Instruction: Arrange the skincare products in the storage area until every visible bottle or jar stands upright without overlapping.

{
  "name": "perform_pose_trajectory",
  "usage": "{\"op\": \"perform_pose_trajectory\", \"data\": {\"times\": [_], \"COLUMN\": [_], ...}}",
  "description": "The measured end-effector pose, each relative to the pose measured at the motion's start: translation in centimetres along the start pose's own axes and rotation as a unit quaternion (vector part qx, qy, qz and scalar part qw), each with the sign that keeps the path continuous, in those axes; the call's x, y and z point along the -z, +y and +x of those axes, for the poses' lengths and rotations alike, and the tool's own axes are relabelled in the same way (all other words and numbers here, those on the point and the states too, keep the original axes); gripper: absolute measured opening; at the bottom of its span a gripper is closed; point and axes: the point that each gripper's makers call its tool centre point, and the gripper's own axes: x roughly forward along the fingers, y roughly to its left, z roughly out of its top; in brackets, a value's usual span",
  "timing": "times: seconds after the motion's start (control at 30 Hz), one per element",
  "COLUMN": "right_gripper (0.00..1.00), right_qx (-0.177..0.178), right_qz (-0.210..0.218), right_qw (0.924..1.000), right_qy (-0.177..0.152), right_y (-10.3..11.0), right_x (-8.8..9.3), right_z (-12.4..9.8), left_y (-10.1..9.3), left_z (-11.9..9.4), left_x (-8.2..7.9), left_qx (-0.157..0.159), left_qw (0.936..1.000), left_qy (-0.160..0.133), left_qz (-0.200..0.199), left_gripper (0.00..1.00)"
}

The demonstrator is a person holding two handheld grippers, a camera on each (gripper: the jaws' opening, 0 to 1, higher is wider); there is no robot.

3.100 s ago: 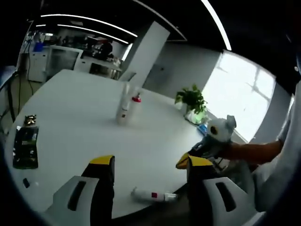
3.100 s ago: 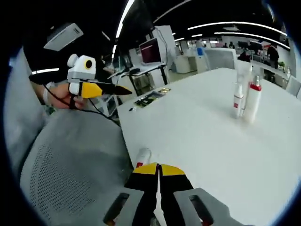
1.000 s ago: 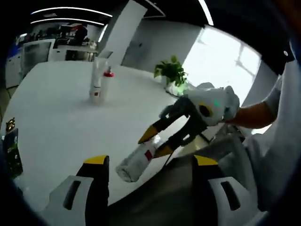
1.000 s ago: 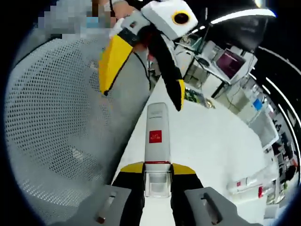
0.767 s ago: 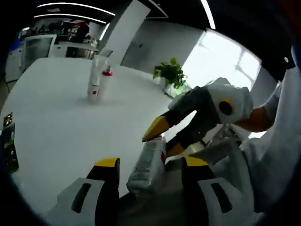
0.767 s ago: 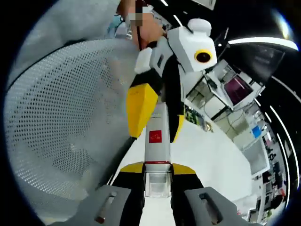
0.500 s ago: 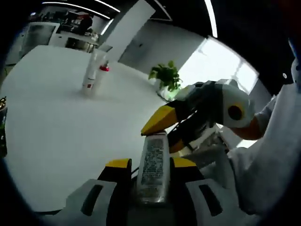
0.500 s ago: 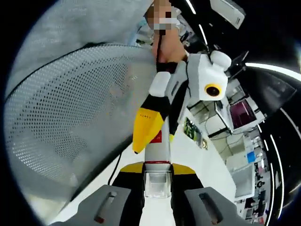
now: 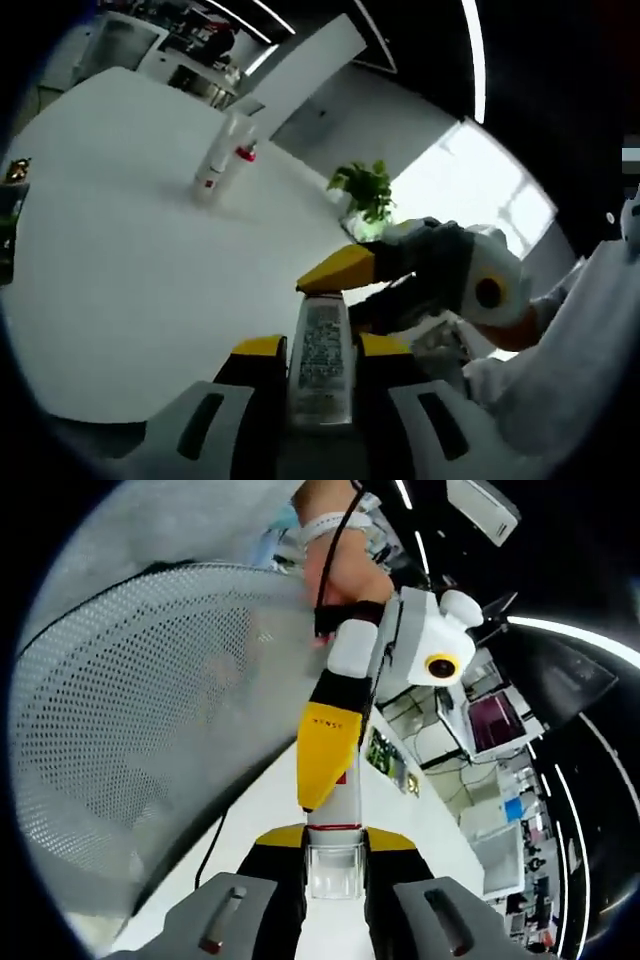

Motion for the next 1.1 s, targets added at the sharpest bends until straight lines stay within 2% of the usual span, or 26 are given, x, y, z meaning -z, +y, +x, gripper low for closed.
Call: {"op": "perform_pose_trajectory", "data": {"times": [0.07, 0.13, 0.23, 0.3, 0.4, 0.5, 0.73, 0.83, 0.87, 0.9, 0.93, 0.97, 1.0, 1.03, 1.07, 1.1], "right_gripper": [0.24, 0.28, 0.29, 0.28, 0.2, 0.22, 0.28, 0.27, 0.25, 0.23, 0.21, 0.22, 0.25, 0.27, 0.27, 0.26], "right_qx": [0.027, 0.037, 0.053, 0.064, 0.061, 0.069, 0.087, 0.101, 0.107, 0.116, 0.116, 0.121, 0.121, 0.122, 0.108, 0.081], "right_qz": [0.033, 0.068, 0.114, 0.134, 0.133, 0.15, 0.165, 0.197, 0.248, 0.274, 0.31, 0.366, 0.399, 0.463, 0.518, 0.594], "right_qw": [0.9991, 0.997, 0.992, 0.9889, 0.9892, 0.9863, 0.9825, 0.9753, 0.9627, 0.9546, 0.9433, 0.9217, 0.9076, 0.8755, 0.8446, 0.7931], "right_qy": [-0.001, -0.003, -0.008, -0.005, -0.003, -0.002, 0.0, 0.006, -0.004, -0.016, -0.027, -0.044, -0.049, -0.066, -0.082, -0.106], "right_y": [-0.9, -1.2, -1.5, -1.8, -1.6, -1.7, -2.5, -3.1, -3.3, -3.9, -4.0, -4.4, -4.4, -4.6, -4.3, -3.8], "right_x": [-0.1, -0.2, -0.4, 0.0, 0.1, 0.2, 0.3, 1.0, 1.5, 1.6, 1.8, 2.0, 2.3, 2.6, 2.6, 2.5], "right_z": [0.0, 0.0, 0.2, 0.2, 0.2, 0.0, -0.1, -0.5, -0.8, -1.0, -1.2, -1.3, -1.3, -1.4, -1.2, -1.1], "left_y": [0.1, 0.3, 0.5, 0.8, 0.9, 0.6, 0.4, 0.4, 0.4, 0.4, 0.3, 0.3, 0.3, 0.3, 0.3, 0.3], "left_z": [-0.3, -0.6, -1.2, -1.2, -0.7, -0.2, 0.0, 0.0, -0.1, -0.1, -0.1, -0.1, -0.2, -0.2, -0.2, -0.3], "left_x": [-0.8, -1.4, -2.5, -2.4, -1.7, -0.6, 0.1, 0.3, 0.2, 0.2, 0.1, 0.1, 0.0, -0.1, -0.1, -0.2], "left_qx": [0.001, 0.002, 0.005, 0.004, 0.002, 0.004, 0.011, 0.013, 0.015, 0.015, 0.017, 0.018, 0.019, 0.02, 0.02, 0.022], "left_qw": [0.9997, 0.999, 0.997, 0.9969, 0.9977, 0.999, 0.9987, 0.9986, 0.9986, 0.9987, 0.9986, 0.9985, 0.9985, 0.9987, 0.9987, 0.9987], "left_qy": [-0.02, -0.037, -0.065, -0.063, -0.045, -0.014, 0.002, 0.006, 0.006, 0.005, 0.002, 0.001, 0.001, 0.0, -0.002, -0.004], "left_qz": [-0.012, -0.025, -0.041, -0.047, -0.051, -0.042, -0.05, -0.05, -0.05, -0.049, -0.05, -0.051, -0.05, -0.048, -0.046, -0.046], "left_gripper": [0.23, 0.23, 0.23, 0.23, 0.23, 0.23, 0.23, 0.23, 0.23, 0.23, 0.23, 0.23, 0.23, 0.23, 0.23, 0.23]}}
